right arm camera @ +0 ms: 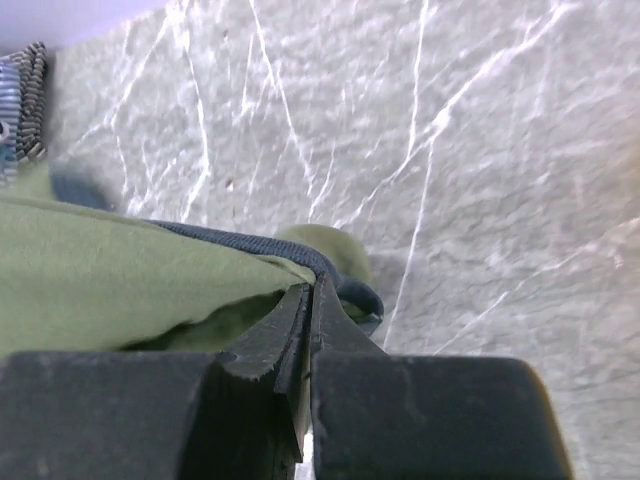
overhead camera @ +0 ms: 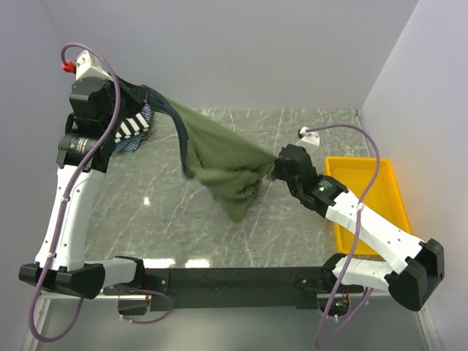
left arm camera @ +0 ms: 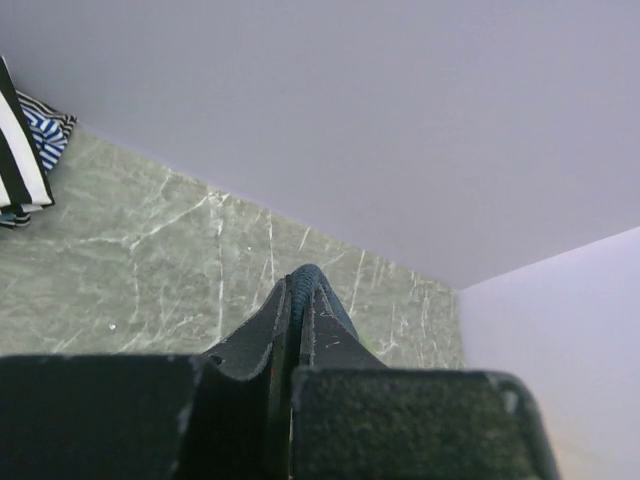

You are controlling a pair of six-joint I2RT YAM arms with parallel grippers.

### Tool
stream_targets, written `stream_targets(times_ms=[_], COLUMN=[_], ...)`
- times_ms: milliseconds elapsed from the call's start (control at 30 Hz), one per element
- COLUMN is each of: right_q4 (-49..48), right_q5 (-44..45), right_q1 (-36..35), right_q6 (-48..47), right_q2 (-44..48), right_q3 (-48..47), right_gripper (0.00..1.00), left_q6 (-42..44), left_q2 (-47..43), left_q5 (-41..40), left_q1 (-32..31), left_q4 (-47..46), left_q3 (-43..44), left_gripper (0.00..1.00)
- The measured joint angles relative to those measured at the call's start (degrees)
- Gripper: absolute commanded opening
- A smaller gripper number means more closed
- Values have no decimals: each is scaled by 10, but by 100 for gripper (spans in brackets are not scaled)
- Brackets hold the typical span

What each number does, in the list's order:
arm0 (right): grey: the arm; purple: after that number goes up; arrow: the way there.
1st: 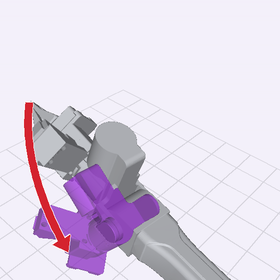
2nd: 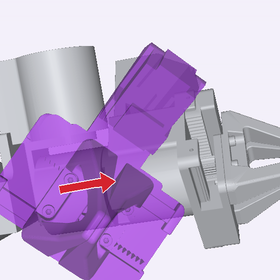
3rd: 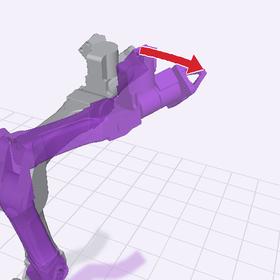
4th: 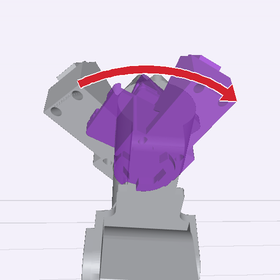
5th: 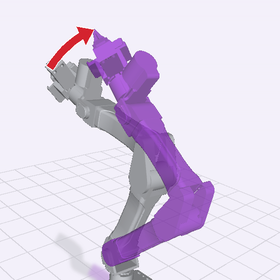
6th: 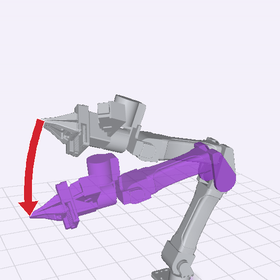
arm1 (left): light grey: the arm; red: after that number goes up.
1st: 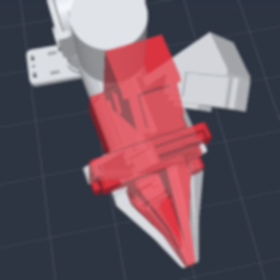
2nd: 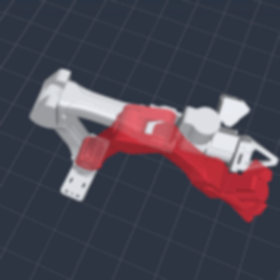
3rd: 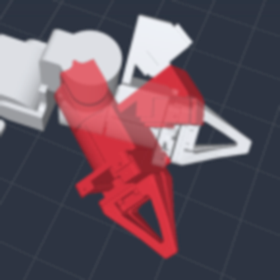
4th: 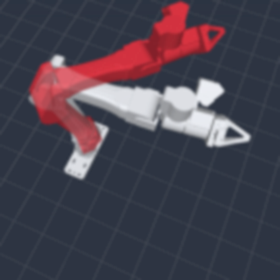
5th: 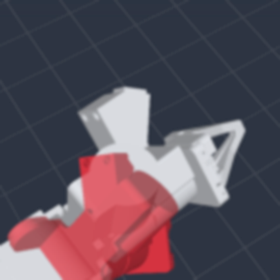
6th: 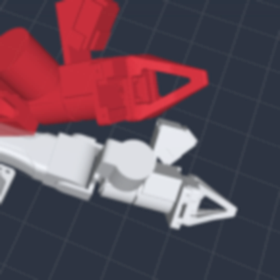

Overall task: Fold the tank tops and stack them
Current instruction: Flatten the tank top out

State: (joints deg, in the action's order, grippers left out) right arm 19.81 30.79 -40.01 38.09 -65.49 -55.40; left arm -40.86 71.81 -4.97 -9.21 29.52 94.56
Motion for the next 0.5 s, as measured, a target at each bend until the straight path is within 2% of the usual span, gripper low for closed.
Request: stream_targets(times_ms=[500], right_q4=[23], right_q5=[7], right_q1=[36], right_q6=[-68], right_q2=[57], right_q3=[-63], right_gripper=[0], left_q6=[13], left_q2=[-32], left_q5=[11], left_q1=[0], left_q4=[7], left_q3=[11], left_gripper=[1])
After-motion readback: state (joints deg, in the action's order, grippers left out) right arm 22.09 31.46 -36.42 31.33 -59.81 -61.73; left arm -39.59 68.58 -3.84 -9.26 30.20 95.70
